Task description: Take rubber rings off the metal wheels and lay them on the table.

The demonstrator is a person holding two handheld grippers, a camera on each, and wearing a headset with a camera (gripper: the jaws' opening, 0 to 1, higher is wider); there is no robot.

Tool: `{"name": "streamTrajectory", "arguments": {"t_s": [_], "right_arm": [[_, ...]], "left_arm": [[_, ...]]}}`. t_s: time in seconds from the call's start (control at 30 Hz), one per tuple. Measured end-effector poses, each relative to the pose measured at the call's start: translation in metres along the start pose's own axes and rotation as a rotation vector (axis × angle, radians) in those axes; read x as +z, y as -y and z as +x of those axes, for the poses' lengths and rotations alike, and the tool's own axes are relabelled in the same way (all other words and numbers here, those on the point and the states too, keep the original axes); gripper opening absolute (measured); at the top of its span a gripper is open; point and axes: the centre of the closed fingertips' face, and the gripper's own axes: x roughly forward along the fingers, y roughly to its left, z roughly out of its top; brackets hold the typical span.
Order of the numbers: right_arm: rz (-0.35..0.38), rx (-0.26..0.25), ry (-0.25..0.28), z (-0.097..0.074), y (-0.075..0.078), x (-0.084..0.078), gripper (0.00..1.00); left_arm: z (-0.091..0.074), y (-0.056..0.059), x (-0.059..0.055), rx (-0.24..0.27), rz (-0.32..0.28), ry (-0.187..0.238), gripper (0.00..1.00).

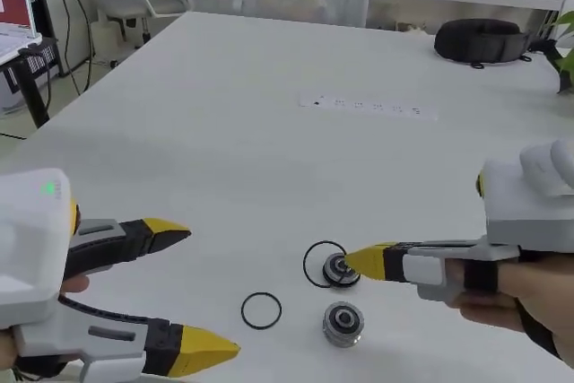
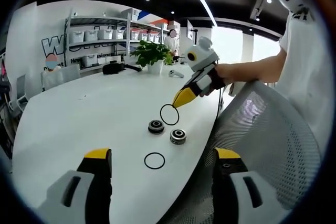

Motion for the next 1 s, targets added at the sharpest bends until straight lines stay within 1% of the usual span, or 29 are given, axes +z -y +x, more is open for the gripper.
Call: {"name": "streamTrajectory", "arguments": {"t_s": [0.2, 0.3, 0.43, 0.6, 0.8, 1.0], "right_arm": [[-0.051, 0.001, -0.025, 0.005, -0.005, 0.000, 0.00], [-0.040, 0.019, -0.015, 0.008, -0.010, 0.003, 0.00], [-0.065, 0.020, -0.018, 0.012, -0.013, 0.008, 0.00], [-0.071, 0.040, -0.011, 0.019, -0.017, 0.014, 0.00], [-0.081, 0.062, -0.035, 0.029, -0.022, 0.015, 0.00], [-0.078, 0.069, -0.062, 0.039, -0.019, 0.012, 0.00]], "left_arm": [[-0.001, -0.001, 0.001, 0.006, -0.009, 0.013, 0.76], [-0.001, -0.002, 0.001, 0.008, -0.013, 0.012, 0.76], [-0.001, -0.002, 0.000, 0.009, -0.007, 0.008, 0.76], [0.000, -0.002, -0.002, 0.005, -0.007, -0.001, 0.76], [0.000, -0.003, -0.002, 0.008, -0.008, -0.003, 0.76], [-0.001, -0.003, -0.001, 0.012, -0.018, 0.002, 0.76]]}}
